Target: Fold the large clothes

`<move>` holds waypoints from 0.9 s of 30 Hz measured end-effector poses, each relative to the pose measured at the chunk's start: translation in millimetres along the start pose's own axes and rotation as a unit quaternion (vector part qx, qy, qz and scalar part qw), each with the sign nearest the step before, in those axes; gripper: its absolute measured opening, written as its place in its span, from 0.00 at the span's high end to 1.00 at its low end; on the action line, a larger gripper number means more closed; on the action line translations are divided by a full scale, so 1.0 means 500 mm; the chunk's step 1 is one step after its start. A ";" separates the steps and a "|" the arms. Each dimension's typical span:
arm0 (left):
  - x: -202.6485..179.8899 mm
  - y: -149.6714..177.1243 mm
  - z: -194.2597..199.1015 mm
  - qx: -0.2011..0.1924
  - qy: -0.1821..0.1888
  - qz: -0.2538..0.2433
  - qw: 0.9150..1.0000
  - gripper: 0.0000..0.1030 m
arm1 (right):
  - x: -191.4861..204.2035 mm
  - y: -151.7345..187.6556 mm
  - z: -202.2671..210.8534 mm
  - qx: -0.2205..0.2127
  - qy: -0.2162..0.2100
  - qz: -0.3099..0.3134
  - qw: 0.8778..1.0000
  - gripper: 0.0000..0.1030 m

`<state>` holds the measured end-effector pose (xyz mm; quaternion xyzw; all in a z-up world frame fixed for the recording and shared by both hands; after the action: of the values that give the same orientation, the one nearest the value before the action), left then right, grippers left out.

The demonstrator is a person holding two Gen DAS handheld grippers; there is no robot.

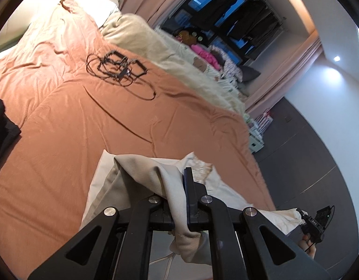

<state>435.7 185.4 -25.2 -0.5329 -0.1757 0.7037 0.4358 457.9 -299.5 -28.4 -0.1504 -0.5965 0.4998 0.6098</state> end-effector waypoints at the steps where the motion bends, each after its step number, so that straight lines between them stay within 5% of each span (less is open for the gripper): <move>1: 0.009 0.004 -0.019 0.006 -0.005 0.000 1.000 0.92 | -0.011 0.004 -0.017 0.005 0.006 -0.001 1.000 0.94; 12: 0.100 0.089 -0.209 0.083 -0.064 -0.012 0.994 0.88 | -0.115 0.087 -0.155 0.064 0.071 -0.009 0.995 0.94; 14: 0.114 0.103 -0.235 0.100 -0.075 -0.014 0.992 0.70 | -0.131 0.099 -0.173 0.078 0.087 -0.015 0.993 0.92; 16: 0.119 0.109 -0.247 0.103 -0.089 -0.019 0.990 0.09 | -0.144 0.109 -0.189 0.094 0.098 -0.021 0.991 0.87; 17: 0.118 0.107 -0.248 0.097 -0.084 -0.018 0.992 0.00 | -0.147 0.112 -0.193 0.099 0.101 -0.021 0.990 0.85; 20: 0.104 0.092 -0.241 0.082 -0.075 -0.025 0.993 0.00 | -0.137 0.117 -0.189 0.106 0.106 -0.001 0.989 0.69; 22: 0.096 0.080 -0.230 0.073 -0.077 -0.037 0.994 0.00 | -0.127 0.113 -0.178 0.097 0.108 0.015 0.989 0.43; 24: 0.091 0.073 -0.219 0.067 -0.089 -0.058 0.992 0.00 | -0.117 0.099 -0.157 0.077 0.114 0.030 0.990 0.27; 27: 0.097 0.069 -0.211 0.065 -0.117 -0.093 0.987 0.00 | -0.107 0.074 -0.133 0.060 0.130 0.056 0.988 0.22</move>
<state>513.8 181.8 -117.9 -0.3987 -0.2279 0.7276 0.5096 511.5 -297.4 -104.4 -0.2102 -0.4715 0.5444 0.6611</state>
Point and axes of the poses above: each gripper's, at about its wrist camera, not at the fingertips, and z roughly against the way its jaws point, x to its left, y to its underside, the point moved 4 cm from there along -z, roughly the way its jaws point, and after that the axes turned 14 degrees about -x, right-handed, at the moved point
